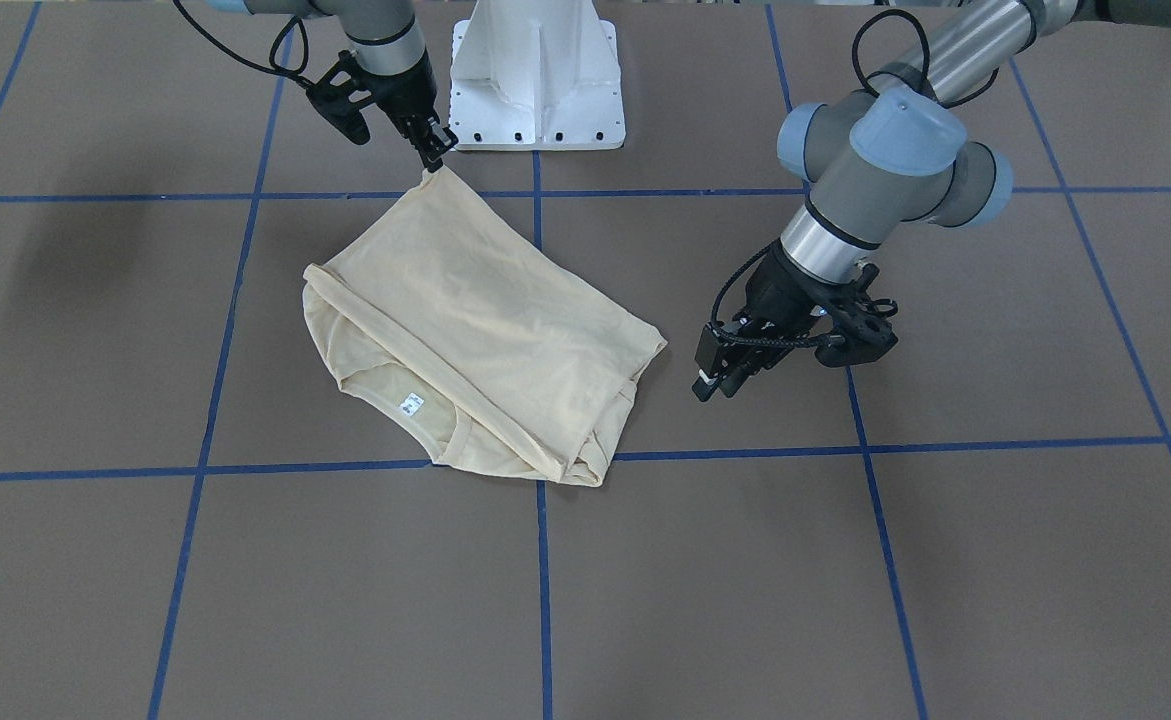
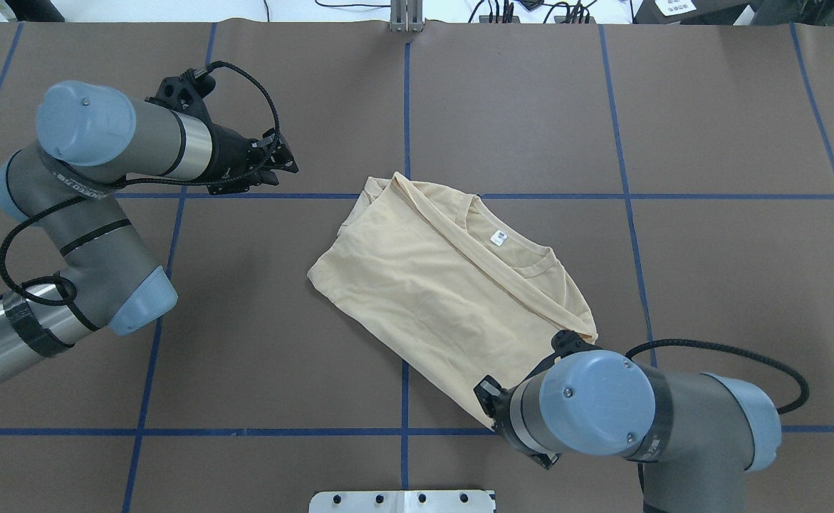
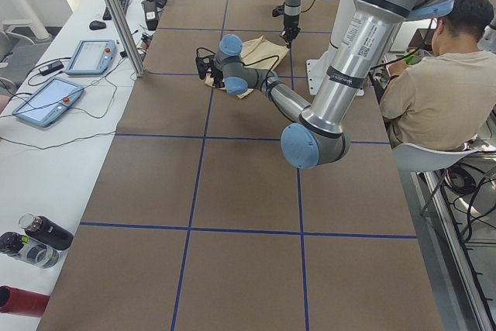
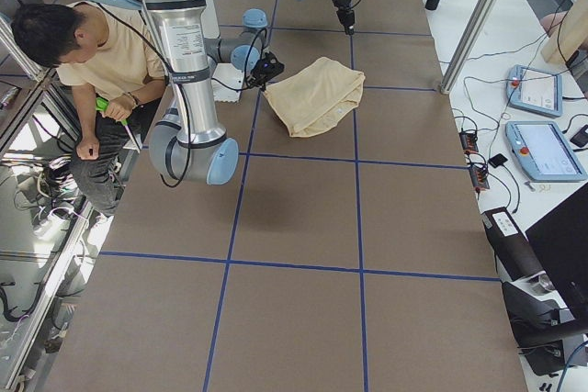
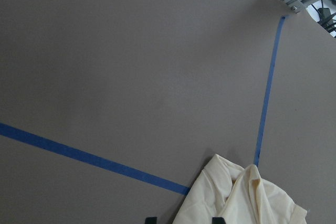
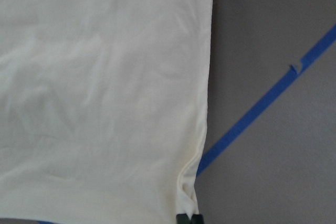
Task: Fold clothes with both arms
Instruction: 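Drag the folded shirt with the right gripper toward the robot, rotating it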
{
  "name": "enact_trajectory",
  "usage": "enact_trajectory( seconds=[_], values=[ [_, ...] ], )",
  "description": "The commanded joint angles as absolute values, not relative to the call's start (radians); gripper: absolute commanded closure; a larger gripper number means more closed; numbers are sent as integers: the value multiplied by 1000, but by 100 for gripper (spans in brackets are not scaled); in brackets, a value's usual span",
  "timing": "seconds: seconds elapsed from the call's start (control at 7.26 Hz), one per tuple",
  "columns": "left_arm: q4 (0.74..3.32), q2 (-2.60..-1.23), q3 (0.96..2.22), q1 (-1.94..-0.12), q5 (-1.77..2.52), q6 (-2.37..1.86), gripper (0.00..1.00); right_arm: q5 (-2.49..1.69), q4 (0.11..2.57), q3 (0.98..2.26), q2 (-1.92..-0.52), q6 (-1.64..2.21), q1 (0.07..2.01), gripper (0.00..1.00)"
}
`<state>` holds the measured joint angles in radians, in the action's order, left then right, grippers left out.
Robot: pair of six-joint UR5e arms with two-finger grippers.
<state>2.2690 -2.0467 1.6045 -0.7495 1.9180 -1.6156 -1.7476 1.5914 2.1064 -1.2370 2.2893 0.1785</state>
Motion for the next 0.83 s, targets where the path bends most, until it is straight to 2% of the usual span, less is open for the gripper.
enact_trajectory(
  seconds=[0.0, 0.28, 0.69],
  values=[
    [2267, -2042, 1612, -718, 1917, -1653, 53, -1749, 1597, 2115, -1235, 2347, 103, 1],
    [2225, -1993, 1693, -671, 1913, -1666, 52, -1794, 1676, 2237, -1239, 2341, 197, 0],
    [2200, -1962, 1704, -568, 1864, -1664, 51, -1951, 1689, 2224, -1197, 2266, 420, 0]
  ],
)
